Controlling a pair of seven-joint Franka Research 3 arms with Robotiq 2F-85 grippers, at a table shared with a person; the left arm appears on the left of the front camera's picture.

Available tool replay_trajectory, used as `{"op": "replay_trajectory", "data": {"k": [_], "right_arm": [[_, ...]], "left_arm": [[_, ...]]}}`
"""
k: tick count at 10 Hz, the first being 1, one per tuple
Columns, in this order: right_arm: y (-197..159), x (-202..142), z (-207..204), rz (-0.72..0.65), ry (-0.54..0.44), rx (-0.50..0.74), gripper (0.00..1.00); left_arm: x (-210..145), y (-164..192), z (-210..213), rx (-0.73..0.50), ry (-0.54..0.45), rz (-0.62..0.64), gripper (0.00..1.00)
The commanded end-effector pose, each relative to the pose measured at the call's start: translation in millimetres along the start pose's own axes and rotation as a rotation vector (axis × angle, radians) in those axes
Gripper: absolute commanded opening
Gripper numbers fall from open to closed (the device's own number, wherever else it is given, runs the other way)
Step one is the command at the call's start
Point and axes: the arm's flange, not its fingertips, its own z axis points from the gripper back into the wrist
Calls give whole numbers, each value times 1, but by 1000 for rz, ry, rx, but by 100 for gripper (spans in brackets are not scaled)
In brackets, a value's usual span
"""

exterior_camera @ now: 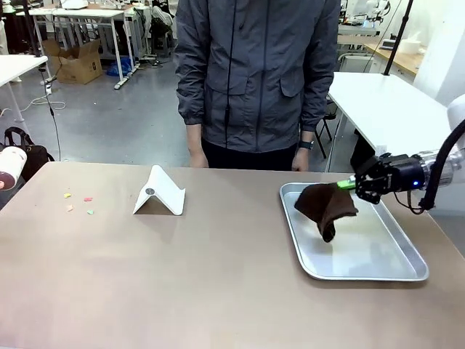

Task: Clean the surface of the table.
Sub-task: If a person points to the right, clean the right side of the table with your right hand, and if they point to the left, clean the left side with your left hand.

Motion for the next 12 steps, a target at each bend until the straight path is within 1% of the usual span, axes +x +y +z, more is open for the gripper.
{"op": "replay_trajectory", "data": {"k": [1, 3, 5, 6, 7, 8, 9, 10, 11, 12], "right_arm": [[20, -6, 28, -75, -28, 206, 6], [35, -36, 59, 1, 6, 312, 6], [39, -61, 97, 50, -37, 358, 6], [32, -70, 120, 53, -82, 381, 6], [20, -79, 145, 52, -153, 396, 6], [10, -88, 162, 59, -232, 378, 6], [0, -95, 175, 69, -286, 354, 6], [-9, -101, 185, 85, -318, 345, 6], [-18, -105, 193, 91, -371, 307, 6], [-24, -108, 196, 122, -392, 279, 6]], "left_arm": [[-4, -2, 1, 1, 10, -16, 0], [-4, -2, 1, 1, 10, -16, 0], [-4, -2, 1, 1, 10, -16, 0], [-4, -2, 1, 1, 10, -16, 0], [-4, -2, 1, 1, 10, -16, 0], [-4, -2, 1, 1, 10, -16, 0], [-4, -2, 1, 1, 10, -16, 0], [-4, -2, 1, 1, 10, -16, 0], [-4, -2, 1, 1, 10, -16, 0], [-4, -2, 1, 1, 10, -16, 0]]}}
